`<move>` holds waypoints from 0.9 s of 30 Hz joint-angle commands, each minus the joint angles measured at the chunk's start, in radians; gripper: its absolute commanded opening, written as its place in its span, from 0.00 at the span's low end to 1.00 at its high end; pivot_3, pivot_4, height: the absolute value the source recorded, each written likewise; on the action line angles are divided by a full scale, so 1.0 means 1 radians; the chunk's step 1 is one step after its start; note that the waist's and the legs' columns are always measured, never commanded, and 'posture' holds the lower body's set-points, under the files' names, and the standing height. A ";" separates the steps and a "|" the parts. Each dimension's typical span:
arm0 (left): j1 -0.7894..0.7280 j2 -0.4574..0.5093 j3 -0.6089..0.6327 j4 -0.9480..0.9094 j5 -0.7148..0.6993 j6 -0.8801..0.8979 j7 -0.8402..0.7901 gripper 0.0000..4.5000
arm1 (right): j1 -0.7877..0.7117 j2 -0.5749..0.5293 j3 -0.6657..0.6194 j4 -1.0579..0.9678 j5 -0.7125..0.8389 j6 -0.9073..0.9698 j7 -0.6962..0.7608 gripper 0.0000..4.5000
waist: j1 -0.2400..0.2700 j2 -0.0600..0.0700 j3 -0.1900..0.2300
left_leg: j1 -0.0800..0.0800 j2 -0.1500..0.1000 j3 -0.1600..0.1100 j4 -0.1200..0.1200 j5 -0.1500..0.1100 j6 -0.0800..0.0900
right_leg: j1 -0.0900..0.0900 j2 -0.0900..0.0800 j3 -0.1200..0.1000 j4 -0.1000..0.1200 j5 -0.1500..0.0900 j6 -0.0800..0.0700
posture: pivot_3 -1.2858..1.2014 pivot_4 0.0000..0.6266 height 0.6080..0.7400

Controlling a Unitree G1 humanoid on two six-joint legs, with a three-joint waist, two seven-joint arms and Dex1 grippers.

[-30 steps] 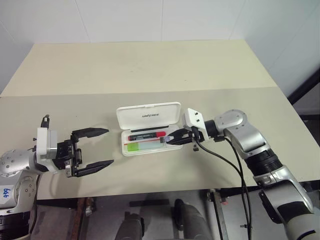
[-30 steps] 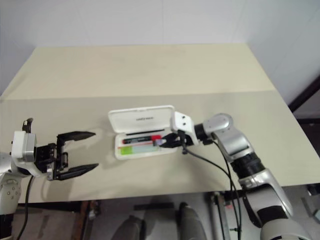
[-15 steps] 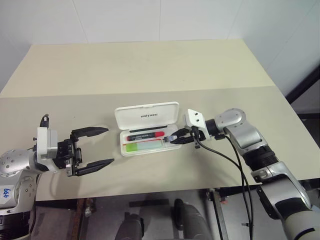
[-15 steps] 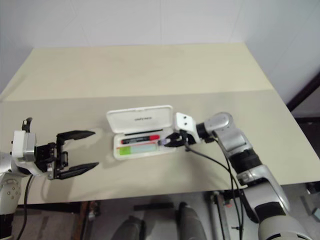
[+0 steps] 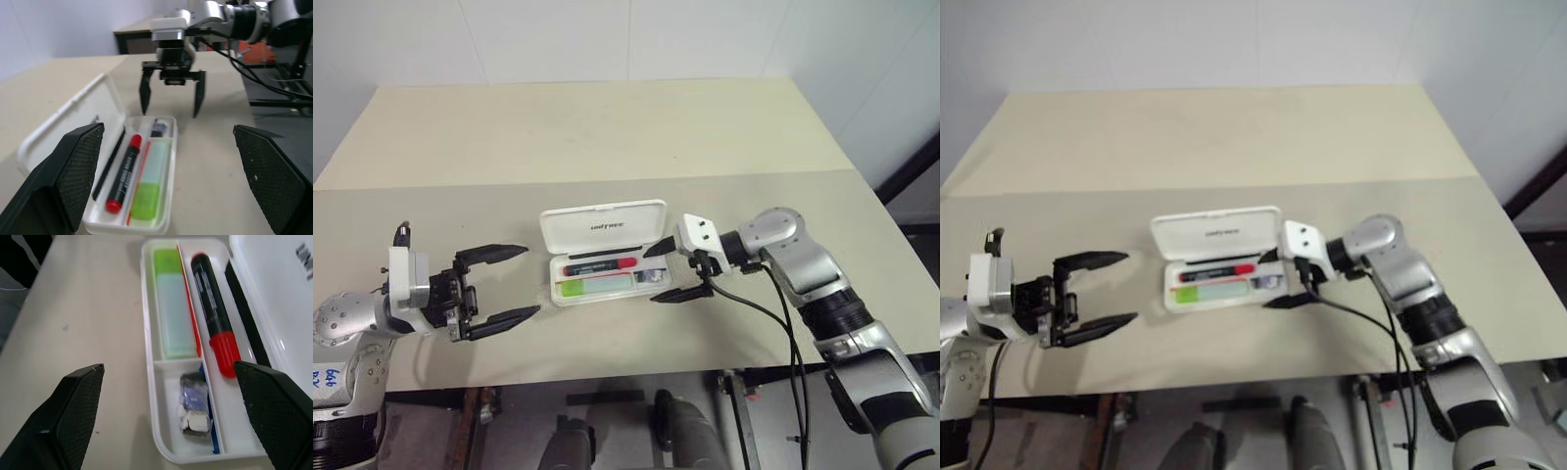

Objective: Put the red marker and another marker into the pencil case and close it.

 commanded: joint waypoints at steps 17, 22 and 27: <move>-0.285 0.025 0.025 0.244 0.096 0.023 0.276 1.00 | 0.191 -0.031 -0.466 -0.439 0.295 0.285 -0.418 1.00 | 0.004 0.000 0.000 | 0.000 0.000 0.000 0.000 0.000 0.000 | 0.000 0.000 0.000 0.001 0.000 0.000 | 0.52 0.24 1.00; -0.416 0.031 -0.025 0.447 0.152 0.021 0.255 0.73 | 0.285 -0.076 -0.491 -0.491 0.314 0.282 -0.417 1.00 | 0.011 0.000 0.000 | 0.000 -0.001 0.000 0.000 0.000 0.000 | 0.000 0.000 0.000 0.001 0.000 0.000 | 0.52 0.24 1.00; -0.580 0.019 -0.076 0.682 0.216 -0.021 0.225 0.35 | 0.329 -0.092 -0.492 -0.526 0.327 0.294 -0.463 1.00 | 0.014 -0.001 0.000 | 0.000 -0.001 0.000 0.001 0.000 0.000 | 0.000 0.000 0.000 0.002 0.000 0.000 | 0.52 0.24 1.00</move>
